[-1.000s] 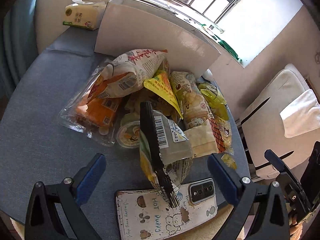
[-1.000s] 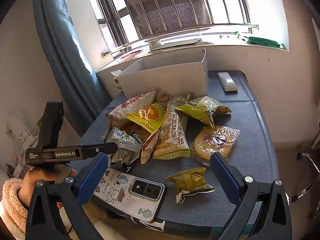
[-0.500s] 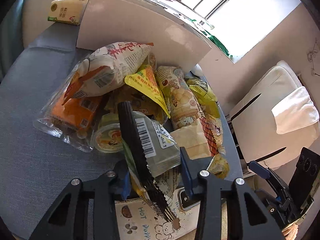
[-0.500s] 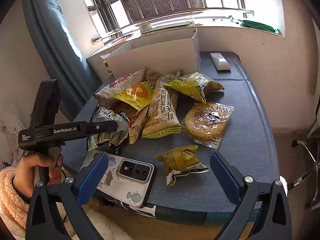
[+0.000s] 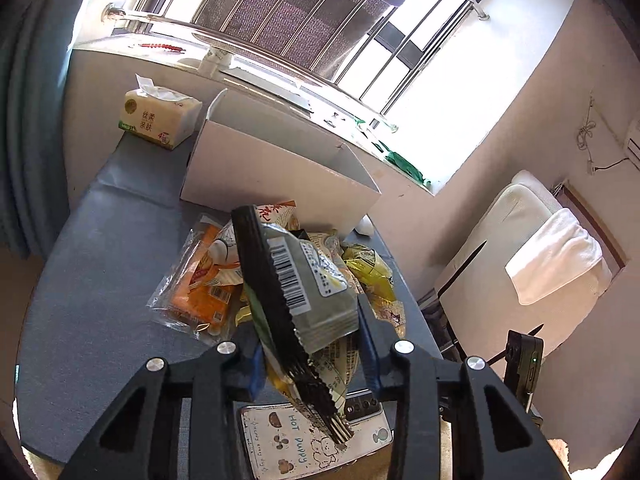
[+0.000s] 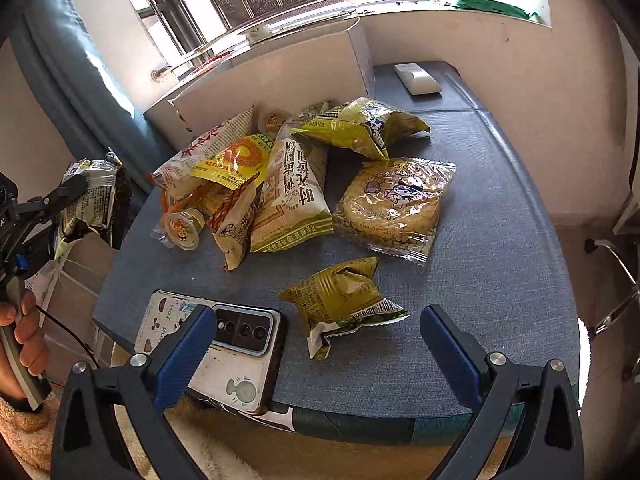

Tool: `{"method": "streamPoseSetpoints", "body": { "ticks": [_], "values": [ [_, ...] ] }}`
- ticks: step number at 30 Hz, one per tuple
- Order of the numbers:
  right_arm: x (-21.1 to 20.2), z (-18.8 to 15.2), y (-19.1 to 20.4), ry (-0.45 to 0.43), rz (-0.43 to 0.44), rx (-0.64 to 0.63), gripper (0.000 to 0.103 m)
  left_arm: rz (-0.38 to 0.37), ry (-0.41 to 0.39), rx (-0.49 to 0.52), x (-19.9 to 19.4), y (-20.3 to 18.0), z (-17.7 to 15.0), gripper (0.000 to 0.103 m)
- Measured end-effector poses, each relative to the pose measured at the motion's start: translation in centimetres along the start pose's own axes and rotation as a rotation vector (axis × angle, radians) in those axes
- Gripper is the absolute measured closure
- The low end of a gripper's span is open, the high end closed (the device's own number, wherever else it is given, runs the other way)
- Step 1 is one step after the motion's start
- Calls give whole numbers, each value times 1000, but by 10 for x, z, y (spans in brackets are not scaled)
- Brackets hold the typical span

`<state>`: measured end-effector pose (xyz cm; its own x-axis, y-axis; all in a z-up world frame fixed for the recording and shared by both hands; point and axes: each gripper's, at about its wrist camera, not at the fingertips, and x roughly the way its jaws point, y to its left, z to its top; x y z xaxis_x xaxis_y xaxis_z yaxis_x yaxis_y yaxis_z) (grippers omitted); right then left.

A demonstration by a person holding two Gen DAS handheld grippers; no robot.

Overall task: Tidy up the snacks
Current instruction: 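Grasp the olive chip bag with the right gripper while the left carries its packet to the box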

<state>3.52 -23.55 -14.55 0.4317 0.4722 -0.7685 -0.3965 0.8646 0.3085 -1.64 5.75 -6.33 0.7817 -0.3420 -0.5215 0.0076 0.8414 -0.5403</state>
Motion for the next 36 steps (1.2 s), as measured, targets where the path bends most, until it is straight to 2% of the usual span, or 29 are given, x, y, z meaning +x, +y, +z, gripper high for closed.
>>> {"method": "streamPoseSetpoints", "body": {
  "ticks": [3,7,11,13,14,15,17,22,26,30,34,36],
  "values": [
    [11,1,0,22,-32,-69,0,-26,5,-43,2,7,-2,62],
    [16,6,-7,17,-99,-105,0,-20,18,-24,8,5,-7,62],
    [25,9,-10,73,-112,-124,0,-19,21,-12,12,4,-8,62],
    [30,6,-9,91,-94,-133,20,-25,30,-16,14,3,-9,62],
    [30,6,-8,75,-111,-149,42,-25,32,-16,15,3,-11,62],
    [29,6,-7,69,-122,-164,44,-25,34,-13,15,2,-11,62],
    [25,9,-10,76,-51,-135,44,-26,34,-7,16,1,-12,62],
    [-7,26,-15,-26,20,-72,44,-32,5,57,16,-7,-5,62],
    [-24,70,-6,-119,45,-91,44,-22,-25,93,30,-8,26,62],
    [-19,131,14,-206,79,-135,44,-4,-84,201,49,-21,79,62],
    [0,199,34,-265,100,-173,44,-45,-124,190,72,-20,138,62],
    [14,232,35,-277,98,-134,44,-10,-118,190,92,-19,163,62]
  ]
}}
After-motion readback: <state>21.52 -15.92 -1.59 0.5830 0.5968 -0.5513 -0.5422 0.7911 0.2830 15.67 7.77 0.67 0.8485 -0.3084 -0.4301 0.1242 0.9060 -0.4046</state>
